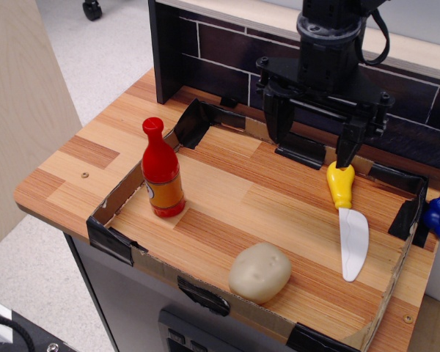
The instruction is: Topple hot sauce bottle
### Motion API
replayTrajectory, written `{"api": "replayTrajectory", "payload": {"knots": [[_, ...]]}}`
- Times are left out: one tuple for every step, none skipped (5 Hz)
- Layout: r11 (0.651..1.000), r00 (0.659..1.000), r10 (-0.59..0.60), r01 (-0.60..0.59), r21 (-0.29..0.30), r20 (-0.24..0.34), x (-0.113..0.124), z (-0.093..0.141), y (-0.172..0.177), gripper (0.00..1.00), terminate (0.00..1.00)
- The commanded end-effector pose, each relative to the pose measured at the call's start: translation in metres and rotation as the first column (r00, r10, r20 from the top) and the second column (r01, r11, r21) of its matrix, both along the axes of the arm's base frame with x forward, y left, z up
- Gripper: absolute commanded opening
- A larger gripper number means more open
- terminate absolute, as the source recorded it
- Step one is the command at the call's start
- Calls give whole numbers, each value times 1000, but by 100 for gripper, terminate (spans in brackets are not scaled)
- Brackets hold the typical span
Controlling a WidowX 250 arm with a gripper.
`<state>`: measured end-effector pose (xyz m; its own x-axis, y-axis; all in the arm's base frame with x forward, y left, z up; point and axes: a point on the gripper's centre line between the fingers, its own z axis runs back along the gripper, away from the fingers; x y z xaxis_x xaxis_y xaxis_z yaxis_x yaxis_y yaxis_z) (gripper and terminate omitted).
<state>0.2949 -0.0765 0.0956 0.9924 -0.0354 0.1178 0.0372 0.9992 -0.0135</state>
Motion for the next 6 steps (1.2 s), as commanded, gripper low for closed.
{"api": "replayTrajectory", "payload": {"knots": [[1000,1000,0,0,0,0,0,0,0,100,0],[969,966,-247,247,-1,-81,-1,7,22,100,0],[892,887,-442,450,39,-131,4,9,51,100,0],[830,831,-542,553,74,-127,4,14,80,100,0],[765,769,-636,639,74,-65,-10,17,95,100,0],[747,752,-658,659,88,-41,-24,18,101,100,0]]}}
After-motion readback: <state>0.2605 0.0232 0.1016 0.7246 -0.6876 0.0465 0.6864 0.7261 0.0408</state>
